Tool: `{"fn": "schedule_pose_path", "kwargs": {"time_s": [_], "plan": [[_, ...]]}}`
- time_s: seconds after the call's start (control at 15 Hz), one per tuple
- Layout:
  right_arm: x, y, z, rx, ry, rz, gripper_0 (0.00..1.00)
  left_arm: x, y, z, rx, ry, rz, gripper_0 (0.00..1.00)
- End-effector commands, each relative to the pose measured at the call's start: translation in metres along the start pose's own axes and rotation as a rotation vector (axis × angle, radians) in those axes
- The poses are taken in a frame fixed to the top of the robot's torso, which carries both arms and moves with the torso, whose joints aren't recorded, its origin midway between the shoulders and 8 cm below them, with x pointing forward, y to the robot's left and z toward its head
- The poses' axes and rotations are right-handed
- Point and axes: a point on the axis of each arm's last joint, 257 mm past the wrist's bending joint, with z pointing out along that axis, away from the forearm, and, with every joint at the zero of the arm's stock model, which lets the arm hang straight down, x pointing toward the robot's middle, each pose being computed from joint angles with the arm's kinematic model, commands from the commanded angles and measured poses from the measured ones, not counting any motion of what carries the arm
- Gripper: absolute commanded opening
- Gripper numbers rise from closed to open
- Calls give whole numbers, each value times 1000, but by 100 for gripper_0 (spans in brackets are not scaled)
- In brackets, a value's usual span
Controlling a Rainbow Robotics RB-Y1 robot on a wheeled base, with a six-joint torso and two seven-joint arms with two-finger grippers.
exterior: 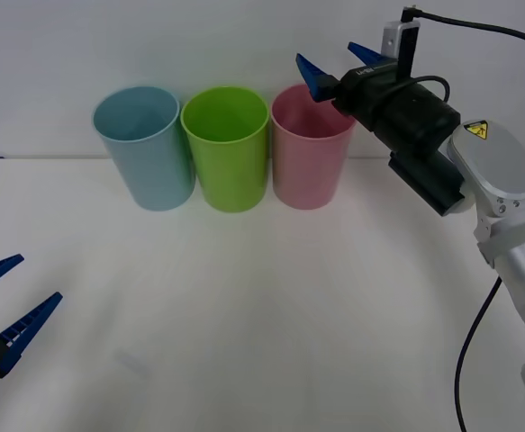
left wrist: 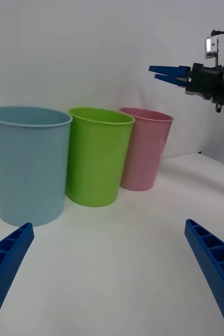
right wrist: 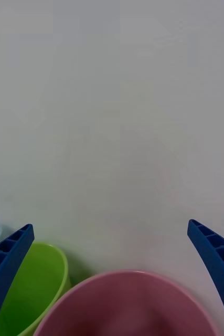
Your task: Grasp the object on the table and drop it into the matching bin: aluminum can to the light blue bin, PET bottle to the pink bin.
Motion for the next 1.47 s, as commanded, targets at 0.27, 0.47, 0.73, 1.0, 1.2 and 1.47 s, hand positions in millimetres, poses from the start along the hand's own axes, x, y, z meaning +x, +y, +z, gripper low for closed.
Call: {"fn": "schedule_pose_path", "kwargs": {"time_s": [0.27, 0.47, 0.73, 1.0, 1.2, 1.47], "plan": [[8, 7, -43, -49, 13, -16, 100, 0, 0, 0, 0, 0, 0, 100], [14, 15, -75, -84, 26, -30, 100, 0, 0, 0, 0, 0, 0, 100], [22, 28, -120, -146, 51, -36, 100, 0, 0, 0, 0, 0, 0, 100], [40, 38, -168, -155, 92, -34, 100, 0, 0, 0, 0, 0, 0, 100], [55, 43, -201, -166, 136, -47, 100, 0, 0, 0, 0, 0, 0, 100], [73, 44, -234, -173, 183, -64, 100, 0, 0, 0, 0, 0, 0, 100]]}}
